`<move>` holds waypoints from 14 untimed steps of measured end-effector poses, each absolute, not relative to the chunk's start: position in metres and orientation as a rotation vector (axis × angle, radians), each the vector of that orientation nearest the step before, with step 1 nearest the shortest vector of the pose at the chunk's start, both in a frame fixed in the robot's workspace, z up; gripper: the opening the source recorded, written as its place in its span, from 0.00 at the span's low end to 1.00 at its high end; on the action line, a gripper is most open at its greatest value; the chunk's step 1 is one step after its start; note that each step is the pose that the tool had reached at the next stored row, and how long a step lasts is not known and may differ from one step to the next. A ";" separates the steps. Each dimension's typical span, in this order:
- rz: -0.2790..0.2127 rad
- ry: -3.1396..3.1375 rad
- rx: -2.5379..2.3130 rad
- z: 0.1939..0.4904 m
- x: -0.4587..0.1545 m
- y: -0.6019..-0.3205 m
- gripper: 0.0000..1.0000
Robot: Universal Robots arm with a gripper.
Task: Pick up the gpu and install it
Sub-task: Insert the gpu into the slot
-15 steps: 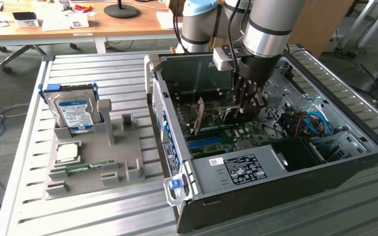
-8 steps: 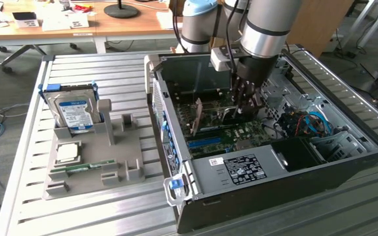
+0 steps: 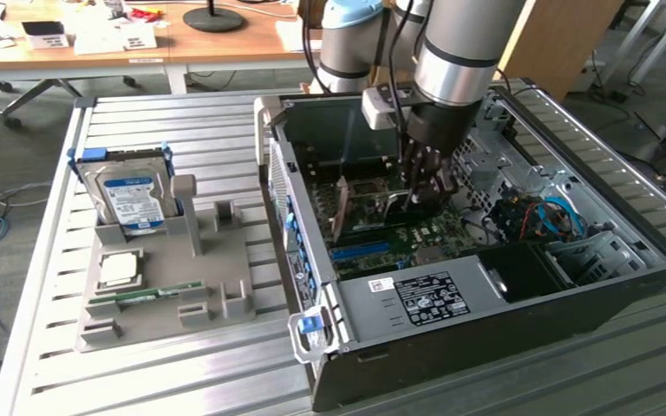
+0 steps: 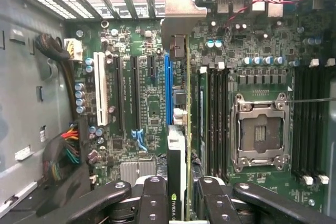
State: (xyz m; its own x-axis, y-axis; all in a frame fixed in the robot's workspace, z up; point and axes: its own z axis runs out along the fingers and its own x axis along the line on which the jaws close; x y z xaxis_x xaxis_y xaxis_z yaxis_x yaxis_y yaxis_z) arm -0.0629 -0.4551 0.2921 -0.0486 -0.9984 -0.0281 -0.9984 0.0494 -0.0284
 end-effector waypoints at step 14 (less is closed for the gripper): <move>-0.002 2.247 -2.139 0.283 -0.072 -0.456 0.27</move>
State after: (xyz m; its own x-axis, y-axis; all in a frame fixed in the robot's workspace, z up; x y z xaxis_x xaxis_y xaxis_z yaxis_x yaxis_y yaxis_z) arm -0.0716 -0.4557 0.2829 -0.0487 -0.9984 -0.0279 -0.9984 0.0495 -0.0283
